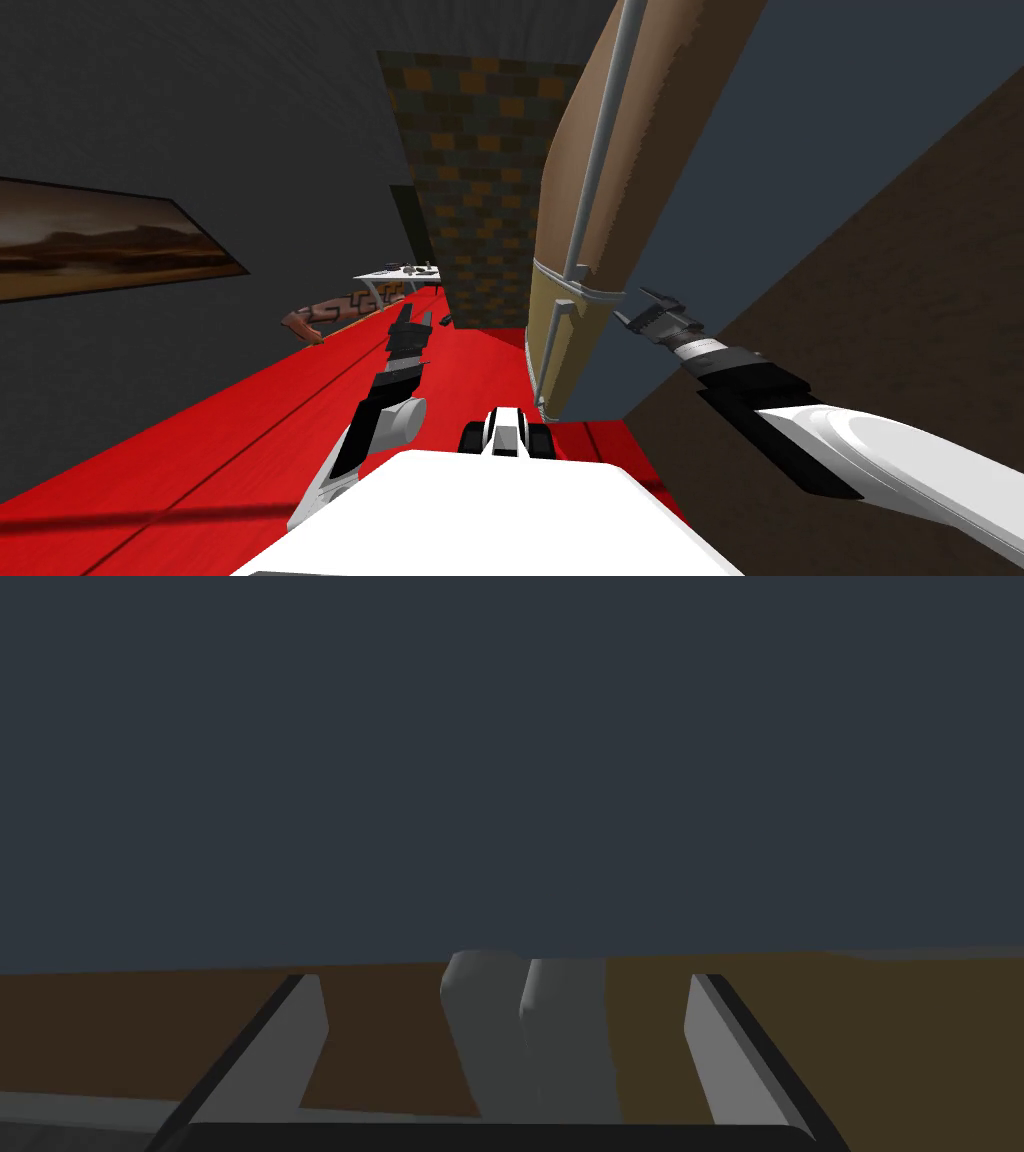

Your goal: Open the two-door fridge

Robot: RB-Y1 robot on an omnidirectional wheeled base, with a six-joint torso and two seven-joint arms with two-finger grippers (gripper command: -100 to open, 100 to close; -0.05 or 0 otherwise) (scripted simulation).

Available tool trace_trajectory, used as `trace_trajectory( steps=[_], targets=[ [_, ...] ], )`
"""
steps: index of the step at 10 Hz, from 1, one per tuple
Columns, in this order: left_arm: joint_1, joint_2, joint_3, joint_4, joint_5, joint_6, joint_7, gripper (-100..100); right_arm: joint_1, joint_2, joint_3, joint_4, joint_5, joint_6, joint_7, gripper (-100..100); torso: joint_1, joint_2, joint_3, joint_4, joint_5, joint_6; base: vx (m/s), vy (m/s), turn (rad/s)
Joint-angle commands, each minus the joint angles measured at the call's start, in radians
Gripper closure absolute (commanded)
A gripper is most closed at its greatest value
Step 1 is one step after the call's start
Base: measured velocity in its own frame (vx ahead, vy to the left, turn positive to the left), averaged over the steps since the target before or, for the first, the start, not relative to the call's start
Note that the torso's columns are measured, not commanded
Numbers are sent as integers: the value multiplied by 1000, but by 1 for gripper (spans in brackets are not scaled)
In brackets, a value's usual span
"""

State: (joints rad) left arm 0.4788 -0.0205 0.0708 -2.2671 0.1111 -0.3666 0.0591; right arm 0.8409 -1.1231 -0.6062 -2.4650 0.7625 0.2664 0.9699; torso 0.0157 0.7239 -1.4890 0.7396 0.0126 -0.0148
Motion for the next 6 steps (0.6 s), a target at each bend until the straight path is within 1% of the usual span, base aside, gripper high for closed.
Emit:
trace_trajectory(
  steps=[1, 2, 3, 4, 6],
  targets=[
    [0, 0, 0, 0, 0, 0, 0, 0, 0, -38, -31, -47, 18, 26, 24, -100, 3, -4, -3, 0, 2, -1, 32, 79, -13],
    [0, 0, 0, 0, 0, 0, 0, 0, 4, -55, -38, -72, 25, 34, 35, -100, 1, -5, -4, 0, 2, -1, 28, 56, -11],
    [0, 0, 0, 0, 0, 0, 0, 0, 4, -55, -38, -72, 25, 34, 35, -100, -1, -6, -5, -1, 1, -1, 22, 32, -22],
    [0, 0, 0, 0, 0, 0, 0, 0, 8, -69, -43, -98, 31, 40, 42, -100, -3, -7, -6, -1, 0, -1, 17, 22, -14],
    [0, 0, 0, 0, 0, 0, 0, 0, 8, -69, -43, -98, 31, 40, 42, -100, -2, -7, -7, 0, 1, 0, 9, 7, 19]
  ],
)
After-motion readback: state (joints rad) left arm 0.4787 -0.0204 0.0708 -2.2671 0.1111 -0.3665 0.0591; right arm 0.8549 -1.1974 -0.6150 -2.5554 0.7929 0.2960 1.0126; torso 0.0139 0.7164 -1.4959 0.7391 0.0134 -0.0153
